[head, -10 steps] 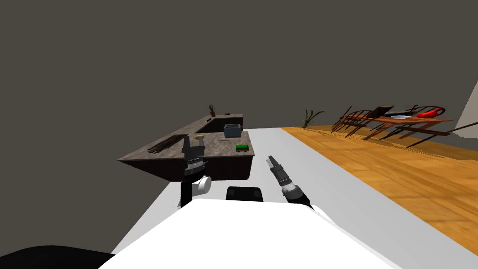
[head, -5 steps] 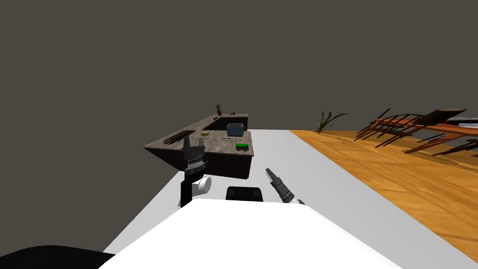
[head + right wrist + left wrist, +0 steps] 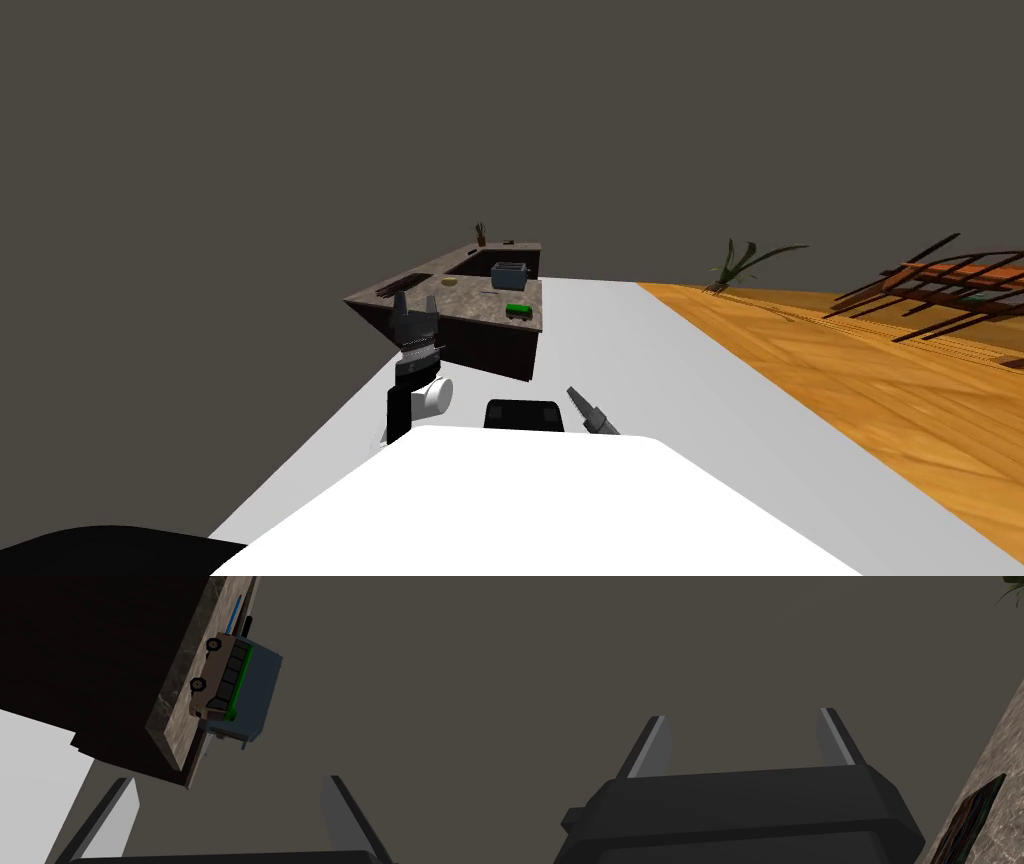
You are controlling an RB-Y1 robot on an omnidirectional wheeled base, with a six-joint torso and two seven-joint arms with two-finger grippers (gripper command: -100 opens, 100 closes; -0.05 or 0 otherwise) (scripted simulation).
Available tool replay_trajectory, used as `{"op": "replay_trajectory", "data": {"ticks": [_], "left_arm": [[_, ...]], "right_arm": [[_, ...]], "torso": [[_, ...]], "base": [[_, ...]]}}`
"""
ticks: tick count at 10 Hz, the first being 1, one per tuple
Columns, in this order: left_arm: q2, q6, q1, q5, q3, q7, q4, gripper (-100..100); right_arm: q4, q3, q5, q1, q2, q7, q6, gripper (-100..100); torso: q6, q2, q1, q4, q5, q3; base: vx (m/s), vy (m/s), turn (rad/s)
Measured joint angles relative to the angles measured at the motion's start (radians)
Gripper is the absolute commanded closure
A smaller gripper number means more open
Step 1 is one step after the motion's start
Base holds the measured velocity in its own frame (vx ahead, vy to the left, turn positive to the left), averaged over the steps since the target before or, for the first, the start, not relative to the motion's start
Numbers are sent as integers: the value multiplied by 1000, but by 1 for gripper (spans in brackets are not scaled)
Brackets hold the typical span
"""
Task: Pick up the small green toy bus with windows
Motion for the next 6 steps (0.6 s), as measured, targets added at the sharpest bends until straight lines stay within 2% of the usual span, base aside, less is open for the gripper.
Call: {"op": "replay_trajectory", "data": {"ticks": [2,3,6], "left_arm": [[0,0,0,0,0,0,0,0],[0,0,0,0,0,0,0,0],[0,0,0,0,0,0,0,0]], "right_arm": [[35,35,-1,18,-43,18,-22,-100],[36,42,-4,34,-70,25,-30,-100],[68,84,-12,69,-152,50,-50,-100]], "torso": [[0,0,1,0,0,0],[1,-1,2,0,0,-1],[0,-3,3,-1,1,-2]], "base": [[-46,-69,200],[-24,-58,334],[-19,-48,148]]}}
